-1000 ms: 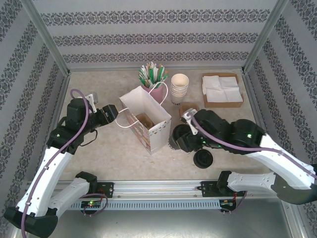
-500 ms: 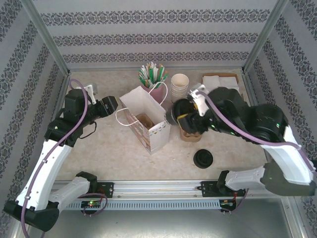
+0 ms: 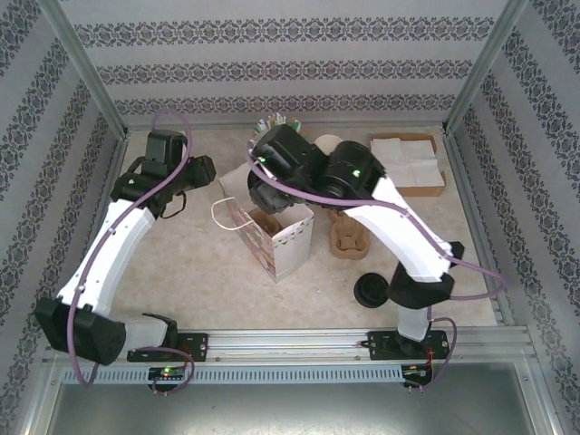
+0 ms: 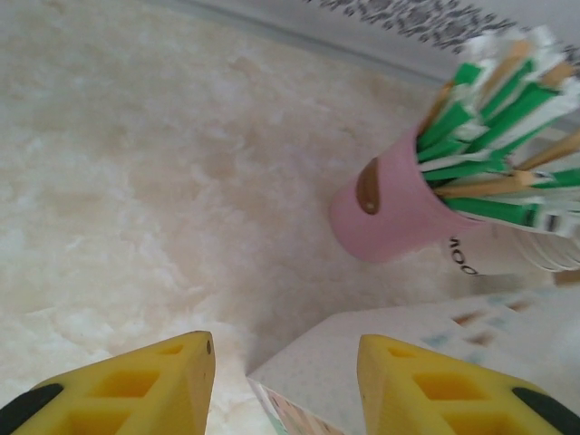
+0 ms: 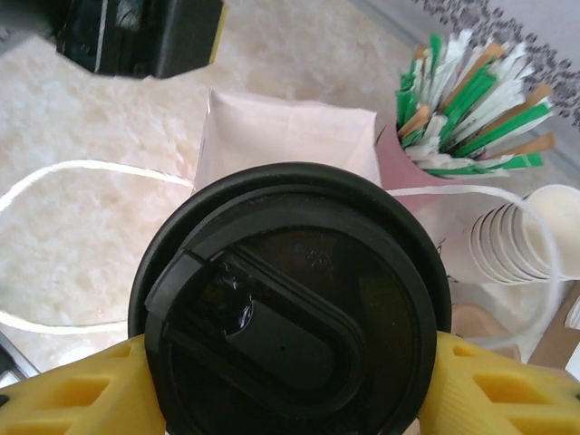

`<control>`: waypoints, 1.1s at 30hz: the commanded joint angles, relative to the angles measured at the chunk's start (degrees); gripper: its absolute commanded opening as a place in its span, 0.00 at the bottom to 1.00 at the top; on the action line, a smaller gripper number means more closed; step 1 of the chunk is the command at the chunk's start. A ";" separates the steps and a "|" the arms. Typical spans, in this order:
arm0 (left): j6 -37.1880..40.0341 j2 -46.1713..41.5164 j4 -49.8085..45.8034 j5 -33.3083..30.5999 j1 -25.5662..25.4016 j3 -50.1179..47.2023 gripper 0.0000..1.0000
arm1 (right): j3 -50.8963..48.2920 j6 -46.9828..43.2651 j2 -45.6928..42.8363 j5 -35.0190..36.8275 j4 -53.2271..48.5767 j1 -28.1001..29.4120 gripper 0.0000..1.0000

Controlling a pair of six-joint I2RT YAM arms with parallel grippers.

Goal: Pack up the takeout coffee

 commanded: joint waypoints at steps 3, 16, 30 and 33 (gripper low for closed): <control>-0.27 1.08 4.77 4.40 2.37 -0.21 0.47 | 3.98 0.48 5.15 0.71 -8.11 -1.74 0.62; -3.62 -1.83 9.47 15.07 2.35 -7.01 0.48 | -3.49 1.89 7.98 -4.69 -7.42 -3.31 0.60; -9.38 -9.86 9.42 20.94 1.23 -12.74 0.49 | -14.31 2.17 5.59 -8.02 -2.54 -4.24 0.59; -10.62 -11.80 9.84 20.81 1.03 -14.12 0.49 | -17.66 1.65 4.02 -9.76 -0.35 -4.33 0.59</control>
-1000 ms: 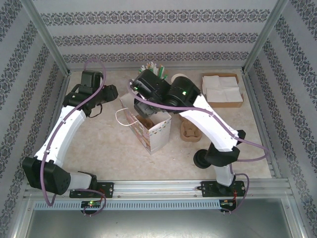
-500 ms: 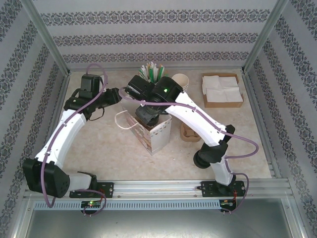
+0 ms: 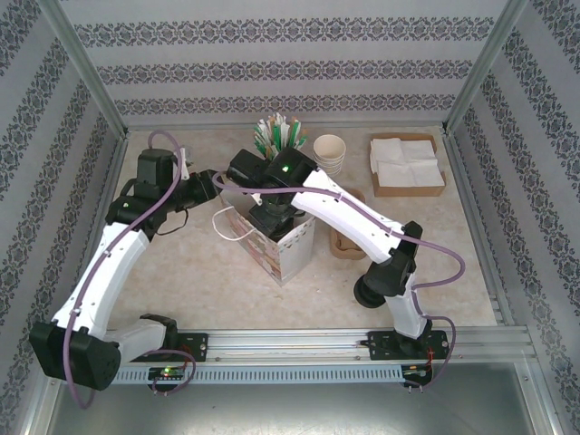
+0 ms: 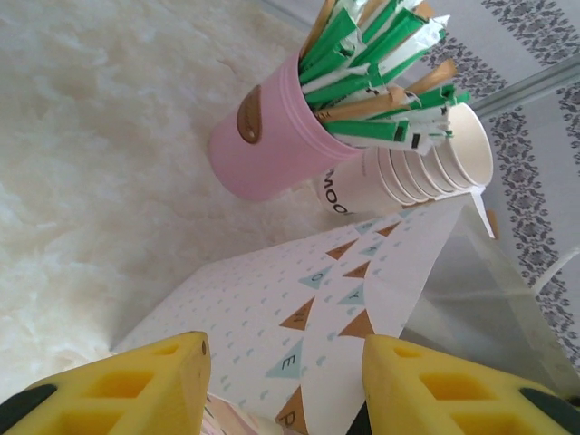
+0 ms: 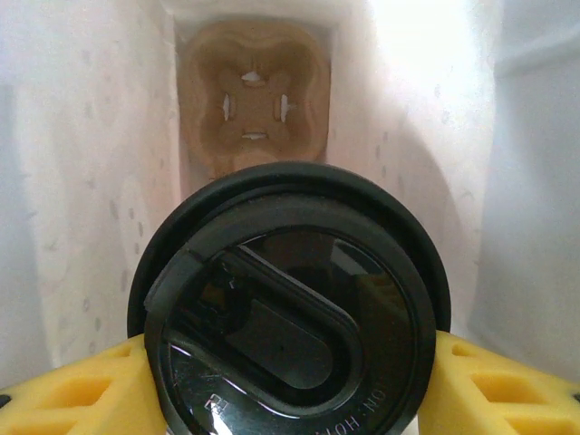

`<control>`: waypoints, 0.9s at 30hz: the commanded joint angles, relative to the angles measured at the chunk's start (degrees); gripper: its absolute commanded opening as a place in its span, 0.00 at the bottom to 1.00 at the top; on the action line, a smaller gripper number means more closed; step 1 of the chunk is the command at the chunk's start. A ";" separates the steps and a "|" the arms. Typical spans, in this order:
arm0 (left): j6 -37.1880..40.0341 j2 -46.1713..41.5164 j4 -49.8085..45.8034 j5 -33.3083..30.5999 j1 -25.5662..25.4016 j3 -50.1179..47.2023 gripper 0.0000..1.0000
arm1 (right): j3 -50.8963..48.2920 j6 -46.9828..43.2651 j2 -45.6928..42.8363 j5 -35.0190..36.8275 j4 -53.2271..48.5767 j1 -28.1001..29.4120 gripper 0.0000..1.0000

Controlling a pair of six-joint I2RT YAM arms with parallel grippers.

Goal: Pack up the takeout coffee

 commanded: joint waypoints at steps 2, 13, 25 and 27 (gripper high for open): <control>-2.67 -2.63 1.71 1.33 -0.68 -1.48 0.49 | -3.80 0.11 -4.22 -3.01 3.28 -0.29 0.58; -1.90 -3.32 0.07 -0.49 -0.84 0.33 0.51 | -10.55 0.74 -6.14 -3.31 6.10 -1.25 0.58; -0.39 -3.61 -1.41 -1.92 -0.78 2.56 0.60 | -11.16 0.96 -4.33 -3.49 6.31 -2.00 0.57; -0.37 -3.67 -1.39 -1.75 -0.77 2.72 0.60 | -11.30 1.15 -4.03 -3.74 6.33 -1.96 0.57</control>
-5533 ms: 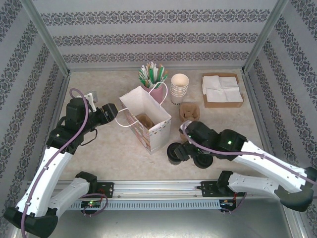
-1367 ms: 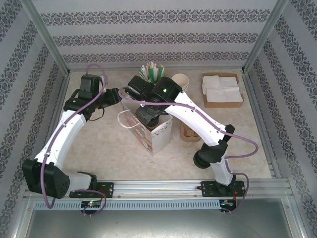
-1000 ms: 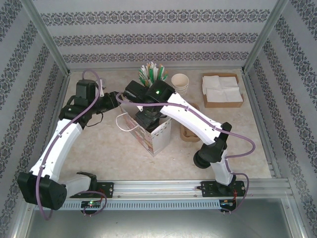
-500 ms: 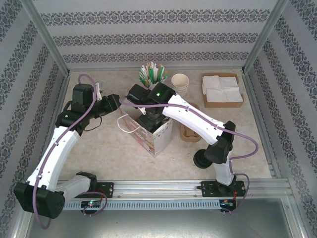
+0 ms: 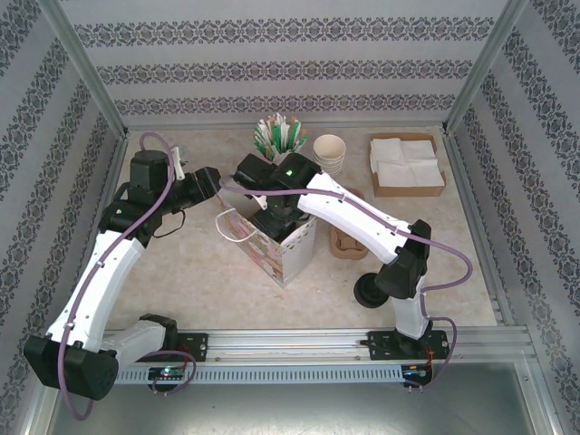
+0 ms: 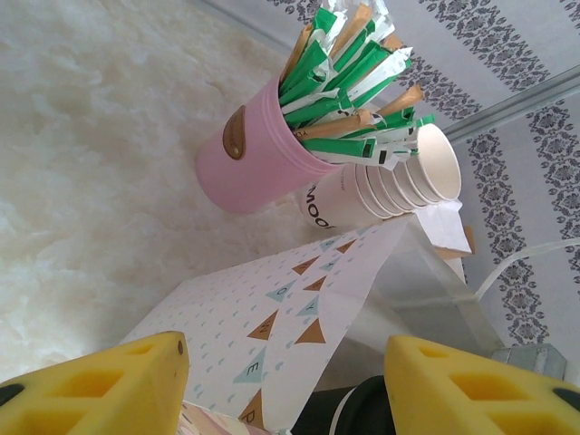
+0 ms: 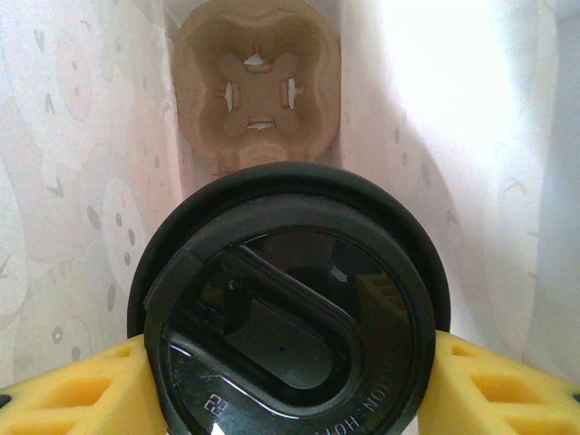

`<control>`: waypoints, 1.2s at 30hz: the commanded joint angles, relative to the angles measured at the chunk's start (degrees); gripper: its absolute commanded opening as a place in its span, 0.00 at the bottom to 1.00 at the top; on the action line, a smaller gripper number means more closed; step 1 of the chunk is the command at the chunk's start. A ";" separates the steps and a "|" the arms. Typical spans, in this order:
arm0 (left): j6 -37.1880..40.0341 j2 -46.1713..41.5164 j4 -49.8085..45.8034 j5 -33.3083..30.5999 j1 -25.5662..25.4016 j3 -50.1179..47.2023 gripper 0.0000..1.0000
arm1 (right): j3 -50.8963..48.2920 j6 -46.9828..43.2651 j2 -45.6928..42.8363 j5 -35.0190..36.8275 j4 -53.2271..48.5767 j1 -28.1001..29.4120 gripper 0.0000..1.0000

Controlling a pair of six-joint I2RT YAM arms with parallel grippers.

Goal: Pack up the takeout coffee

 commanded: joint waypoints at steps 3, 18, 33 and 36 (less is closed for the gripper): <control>1.51 -0.97 -0.98 -0.22 -0.50 1.92 0.61 | -1.05 1.09 0.63 -0.88 0.48 -0.71 0.57; 2.02 -1.26 -0.80 0.99 -0.49 1.95 0.64 | -3.23 2.21 2.67 -2.70 2.49 -0.79 0.57; 2.13 -1.33 -0.70 1.79 -0.51 2.26 0.64 | -8.52 2.56 2.48 -4.13 6.22 -1.59 0.56; 2.26 -1.05 -0.75 2.27 -0.55 2.51 0.65 | -9.75 2.75 2.18 -4.63 7.06 -1.70 0.56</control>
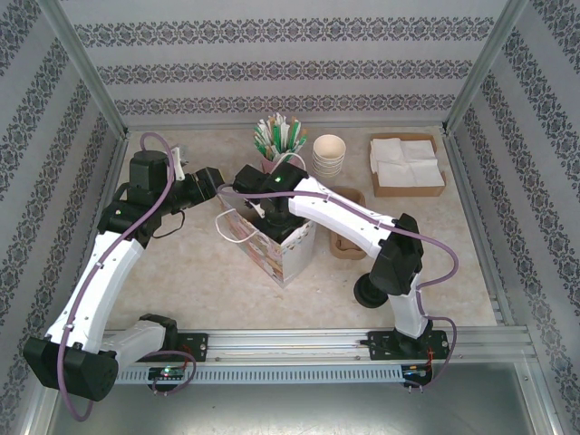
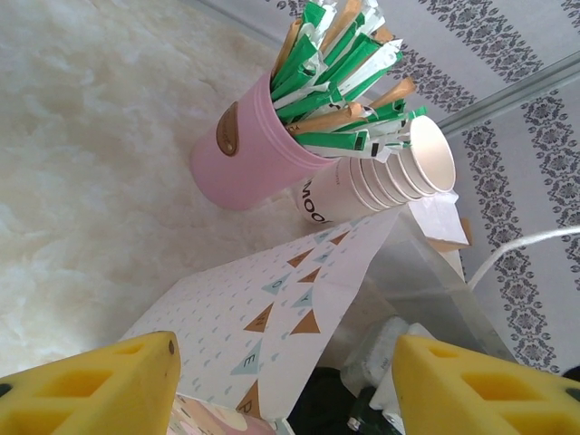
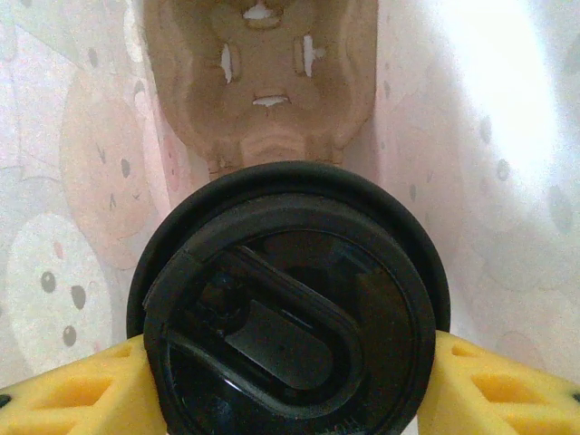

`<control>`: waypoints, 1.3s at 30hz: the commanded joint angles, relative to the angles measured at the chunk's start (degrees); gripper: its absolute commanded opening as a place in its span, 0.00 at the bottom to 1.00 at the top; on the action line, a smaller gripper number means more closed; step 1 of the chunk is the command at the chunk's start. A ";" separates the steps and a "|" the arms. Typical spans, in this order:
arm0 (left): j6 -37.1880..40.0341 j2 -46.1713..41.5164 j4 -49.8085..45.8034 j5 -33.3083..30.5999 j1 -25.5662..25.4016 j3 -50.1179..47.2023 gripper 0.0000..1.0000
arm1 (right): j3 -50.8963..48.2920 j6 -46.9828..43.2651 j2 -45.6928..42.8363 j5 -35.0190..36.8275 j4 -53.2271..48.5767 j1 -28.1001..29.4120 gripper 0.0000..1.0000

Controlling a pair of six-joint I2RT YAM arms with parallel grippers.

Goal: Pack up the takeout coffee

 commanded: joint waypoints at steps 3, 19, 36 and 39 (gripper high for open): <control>1.65 -0.68 -0.49 1.31 -0.54 2.69 0.67 | -2.39 1.06 -0.56 -1.51 2.02 -0.60 0.56; 12.15 5.18 -8.98 2.53 -1.93 8.25 0.74 | -9.03 1.55 -2.39 -2.81 4.33 -0.67 0.54; 17.63 10.07 -14.50 -2.90 -4.53 11.32 0.70 | -16.49 0.26 -1.36 -2.26 3.54 1.19 0.54; 17.56 10.14 -14.02 -2.78 -4.71 11.11 0.69 | -17.66 0.02 -1.36 -3.05 4.79 1.15 0.54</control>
